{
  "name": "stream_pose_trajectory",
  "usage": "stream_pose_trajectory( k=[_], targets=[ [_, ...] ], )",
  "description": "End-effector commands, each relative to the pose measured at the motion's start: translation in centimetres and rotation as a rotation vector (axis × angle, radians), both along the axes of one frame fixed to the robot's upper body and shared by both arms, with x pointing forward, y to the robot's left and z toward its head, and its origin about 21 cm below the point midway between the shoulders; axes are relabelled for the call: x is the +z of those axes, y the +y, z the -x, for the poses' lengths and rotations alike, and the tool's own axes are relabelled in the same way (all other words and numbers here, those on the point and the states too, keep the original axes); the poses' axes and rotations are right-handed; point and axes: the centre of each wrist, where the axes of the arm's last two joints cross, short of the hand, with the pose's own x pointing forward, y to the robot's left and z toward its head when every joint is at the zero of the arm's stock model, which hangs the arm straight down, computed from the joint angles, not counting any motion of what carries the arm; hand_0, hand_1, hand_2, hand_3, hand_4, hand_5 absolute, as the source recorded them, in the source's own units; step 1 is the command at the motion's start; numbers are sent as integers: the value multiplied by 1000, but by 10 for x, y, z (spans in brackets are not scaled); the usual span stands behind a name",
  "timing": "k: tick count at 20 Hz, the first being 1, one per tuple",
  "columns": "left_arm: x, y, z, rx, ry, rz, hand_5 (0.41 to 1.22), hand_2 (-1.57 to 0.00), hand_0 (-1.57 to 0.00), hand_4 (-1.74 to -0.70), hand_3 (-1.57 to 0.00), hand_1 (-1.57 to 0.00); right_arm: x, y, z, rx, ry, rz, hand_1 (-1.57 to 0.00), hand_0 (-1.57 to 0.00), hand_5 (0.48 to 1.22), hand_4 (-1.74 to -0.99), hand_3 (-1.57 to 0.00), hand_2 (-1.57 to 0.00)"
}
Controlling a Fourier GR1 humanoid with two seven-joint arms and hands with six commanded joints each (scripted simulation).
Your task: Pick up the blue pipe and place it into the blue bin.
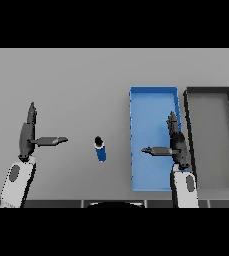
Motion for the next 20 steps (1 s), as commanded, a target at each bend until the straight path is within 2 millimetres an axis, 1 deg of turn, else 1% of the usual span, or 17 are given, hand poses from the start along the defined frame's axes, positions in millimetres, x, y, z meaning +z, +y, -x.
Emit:
stream_pose_trajectory(
  k=[1, 6, 7, 8, 9, 10, 11, 12, 13, 14, 15, 16, 17, 18, 19, 20],
  targets=[
    [0, -1, 0, -1, -6, 0, 593, 1, 1, -966, 1, 1, 0, -1, 0, -2, 0, 0, 1, 1, 629, -1205, 1, 1],
    [0, -8, 2, -6, -9, 2, 593, 1, 1, -966, 1, 1, -1, -7, 3, -5, 0, 3, 1, 1, 629, -1205, 1, 1],
    [-3, 5, 10, -125, -12, -73, 593, 1, 1, -966, 1, 1, 5, -19, 11, 28, -91, 138, 1, 1, 629, -1205, 1, 1],
    [-5, 17, 16, -195, -4, -121, 592, 1, 1, -963, 1, 1, 7, -28, 21, 52, -129, 222, 1, 1, 628, -1201, 1, 1],
    [-6, 23, 20, -236, -5, -148, 590, 1, 1, -960, 1, 1, 10, -34, 24, 60, -133, 272, 1, 1, 627, -1197, 1, 1],
    [-8, 27, 21, -266, 1, -162, 590, 1, 1, -959, 1, 1, 10, -31, 27, 79, -132, 291, 1, 1, 626, -1197, 1, 1],
    [-5, 31, 20, -281, 0, -172, 592, 1, 1, -959, 1, 1, 14, -30, 28, 93, -141, 301, 1, 1, 622, -1193, 1, 1],
    [-4, 30, 18, -291, 4, -168, 595, 1, 1, -961, 1, 1, 11, -30, 32, 101, -129, 304, 1, 1, 623, -1196, 1, 1],
    [-4, 32, 19, -307, 10, -161, 594, 1, 1, -960, 1, 1, 11, -30, 29, 96, -114, 305, 1, 1, 625, -1206, 1, 1],
    [-1, 31, 19, -337, 11, -154, 593, 1, 1, -960, 1, 1, 13, -29, 30, 94, -122, 308, 1, 1, 625, -1203, 1, 1],
    [-4, 28, 23, -379, 3, -144, 594, 1, 1, -966, 1, 1, 16, -31, 28, 94, -126, 311, 1, 1, 621, -1197, 1, 1],
    [2, 29, 29, -426, -5, -141, 584, 1, 1, -976, 1, 1, 13, -30, 28, 94, -124, 313, 1, 1, 621, -1192, 1, 1],
    [4, 28, 30, -447, 12, -151, 573, 1, 1, -989, 1, 1, 14, -30, 28, 95, -125, 323, 1, 1, 619, -1181, 1, 1],
    [5, 28, 36, -488, 33, -165, 561, 1, 1, -1007, 1, 1, 14, -31, 26, 100, -123, 319, 1, 1, 617, -1180, 1, 1],
    [7, 25, 39, -531, 43, -169, 549, 1, 1, -1026, 1, 1, 13, -27, 26, 107, -130, 314, 1, 1, 616, -1179, 1, 1],
    [5, 17, 41, -570, 57, -164, 535, 1, 1, -1048, 1, 1, 12, -25, 26, 113, -131, 318, 1, 1, 615, -1176, 1, 1]
  ],
)
